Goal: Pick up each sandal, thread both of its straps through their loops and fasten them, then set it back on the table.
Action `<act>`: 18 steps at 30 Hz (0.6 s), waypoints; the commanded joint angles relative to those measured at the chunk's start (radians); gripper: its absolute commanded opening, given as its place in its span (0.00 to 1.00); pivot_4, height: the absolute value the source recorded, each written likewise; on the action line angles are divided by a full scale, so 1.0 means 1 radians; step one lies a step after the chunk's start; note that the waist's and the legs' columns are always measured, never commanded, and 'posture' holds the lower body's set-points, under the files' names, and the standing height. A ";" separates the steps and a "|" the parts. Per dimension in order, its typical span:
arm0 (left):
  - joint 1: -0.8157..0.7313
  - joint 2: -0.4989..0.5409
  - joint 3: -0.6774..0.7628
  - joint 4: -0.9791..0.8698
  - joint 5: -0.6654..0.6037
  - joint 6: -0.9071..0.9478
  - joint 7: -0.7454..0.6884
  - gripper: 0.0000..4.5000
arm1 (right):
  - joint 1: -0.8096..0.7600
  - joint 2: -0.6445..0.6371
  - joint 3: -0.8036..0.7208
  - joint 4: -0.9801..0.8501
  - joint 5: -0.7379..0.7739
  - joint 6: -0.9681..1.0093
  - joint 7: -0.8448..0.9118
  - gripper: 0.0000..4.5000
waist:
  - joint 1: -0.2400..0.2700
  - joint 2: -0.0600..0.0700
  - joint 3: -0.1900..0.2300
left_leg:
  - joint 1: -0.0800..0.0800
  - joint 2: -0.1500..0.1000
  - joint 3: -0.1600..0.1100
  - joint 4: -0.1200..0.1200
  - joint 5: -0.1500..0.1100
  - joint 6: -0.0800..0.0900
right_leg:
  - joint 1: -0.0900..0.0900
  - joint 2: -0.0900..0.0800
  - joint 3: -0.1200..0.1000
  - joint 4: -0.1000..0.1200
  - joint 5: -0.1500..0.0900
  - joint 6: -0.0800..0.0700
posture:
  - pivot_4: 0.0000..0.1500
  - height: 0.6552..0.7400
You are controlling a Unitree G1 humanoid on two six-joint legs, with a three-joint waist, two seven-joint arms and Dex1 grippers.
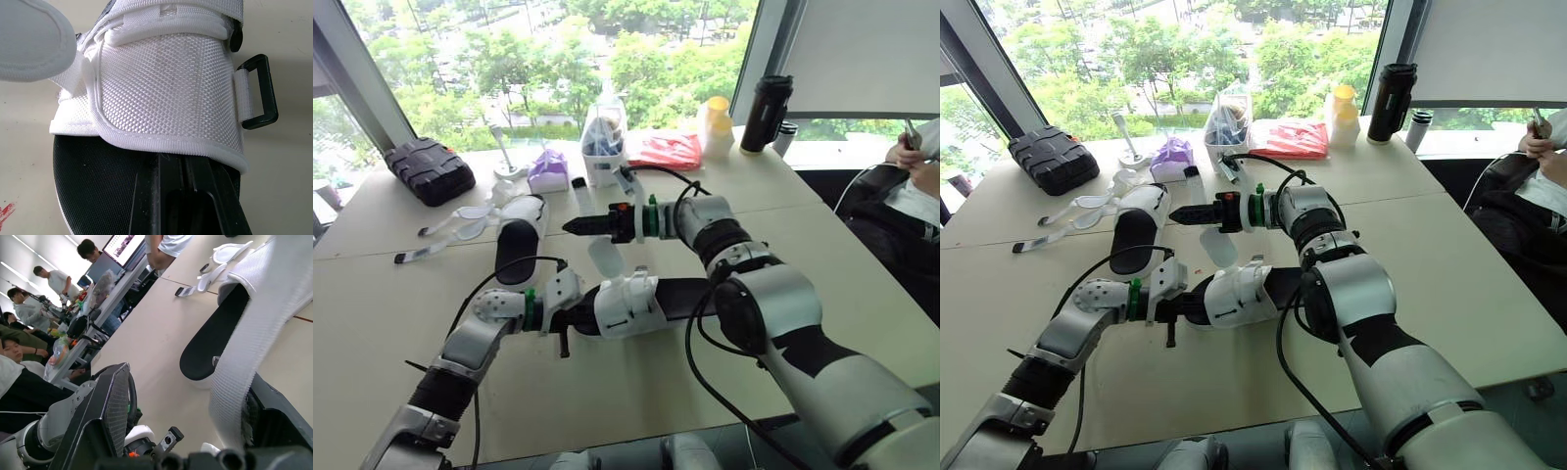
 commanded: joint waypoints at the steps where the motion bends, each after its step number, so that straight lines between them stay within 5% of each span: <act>1: 0.020 0.004 -0.024 0.040 0.044 0.015 0.016 0.00 | -0.045 -0.007 -0.019 -0.023 0.024 -0.003 0.021 0.36 | 0.000 0.000 0.000 | 0.000 0.000 0.000 0.000 0.000 0.000 | 0.000 0.000 0.000 0.000 0.000 0.000 | 1.00 1.00; 4: 0.018 0.001 -0.026 0.041 0.045 0.014 0.017 0.00 | -0.048 -0.010 -0.021 -0.029 0.027 0.001 0.030 0.05 | 0.000 0.000 0.000 | 0.000 0.000 0.000 0.000 0.000 0.000 | 0.000 0.000 0.000 0.000 0.000 0.000 | 1.00 1.00; 5: 0.016 -0.001 -0.027 0.043 0.046 0.014 0.017 0.00 | -0.050 -0.012 -0.022 -0.033 0.029 0.003 0.034 0.02 | 0.000 0.000 0.000 | 0.000 0.000 0.000 0.000 0.000 0.000 | 0.000 0.000 0.000 0.000 0.000 0.000 | 1.00 1.00; 12: 0.010 -0.010 -0.030 0.050 0.046 0.015 0.014 0.00 | -0.038 -0.043 0.021 -0.134 0.034 0.047 0.125 0.02 | 0.002 0.000 0.000 | -0.001 0.000 0.000 0.001 0.000 0.000 | 0.000 0.000 0.000 0.000 0.000 0.000 | 1.00 1.00; 18: 0.009 -0.021 -0.021 0.051 0.030 0.034 0.017 0.00 | 0.253 -0.113 0.195 -0.736 0.076 0.171 0.191 0.02 | 0.006 0.000 0.000 | -0.002 -0.001 -0.001 0.002 0.000 0.000 | -0.001 -0.001 0.000 0.000 0.000 0.000 | 1.00 1.00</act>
